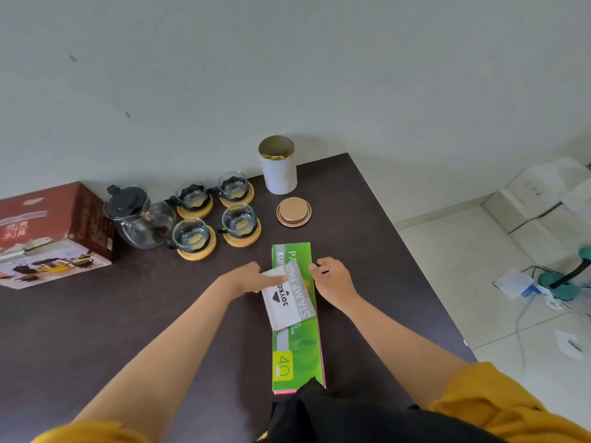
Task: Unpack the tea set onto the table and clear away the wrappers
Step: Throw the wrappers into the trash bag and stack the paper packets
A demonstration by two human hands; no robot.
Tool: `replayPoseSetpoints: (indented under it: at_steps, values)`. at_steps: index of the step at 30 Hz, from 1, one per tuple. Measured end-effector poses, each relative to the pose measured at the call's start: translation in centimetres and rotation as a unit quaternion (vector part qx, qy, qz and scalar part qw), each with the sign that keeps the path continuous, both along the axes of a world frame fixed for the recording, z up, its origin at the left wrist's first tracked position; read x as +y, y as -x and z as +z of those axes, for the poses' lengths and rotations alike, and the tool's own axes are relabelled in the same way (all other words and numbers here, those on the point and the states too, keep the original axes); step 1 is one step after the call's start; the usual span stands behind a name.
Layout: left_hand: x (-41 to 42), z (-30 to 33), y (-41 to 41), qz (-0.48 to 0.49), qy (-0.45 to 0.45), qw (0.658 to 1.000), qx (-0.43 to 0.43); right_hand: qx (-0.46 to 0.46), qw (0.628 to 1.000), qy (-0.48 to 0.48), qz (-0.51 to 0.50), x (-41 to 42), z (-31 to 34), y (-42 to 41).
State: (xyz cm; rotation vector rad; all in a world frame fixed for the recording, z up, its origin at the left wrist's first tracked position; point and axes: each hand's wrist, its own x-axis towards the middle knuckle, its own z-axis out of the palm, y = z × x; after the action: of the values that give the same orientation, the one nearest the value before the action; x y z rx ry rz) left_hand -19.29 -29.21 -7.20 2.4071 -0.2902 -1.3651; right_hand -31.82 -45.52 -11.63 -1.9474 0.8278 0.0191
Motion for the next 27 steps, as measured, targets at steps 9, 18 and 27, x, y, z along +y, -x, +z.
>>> replayPoseSetpoints:
  at_steps: [9,18,27]
  values:
    - [-3.5,-2.4,-1.3,0.095,0.080,0.977,-0.174,0.035,0.995,0.074,0.063,-1.3,0.2,-5.1]
    - [-3.5,-3.4,-0.9,0.145,0.072,0.969,-0.189,0.077,0.987,0.099,0.105,-1.7,0.4,-6.4]
    - [-3.6,-3.9,-1.6,0.160,0.048,0.968,-0.189,0.079,0.981,0.102,0.144,-2.4,0.4,-6.7]
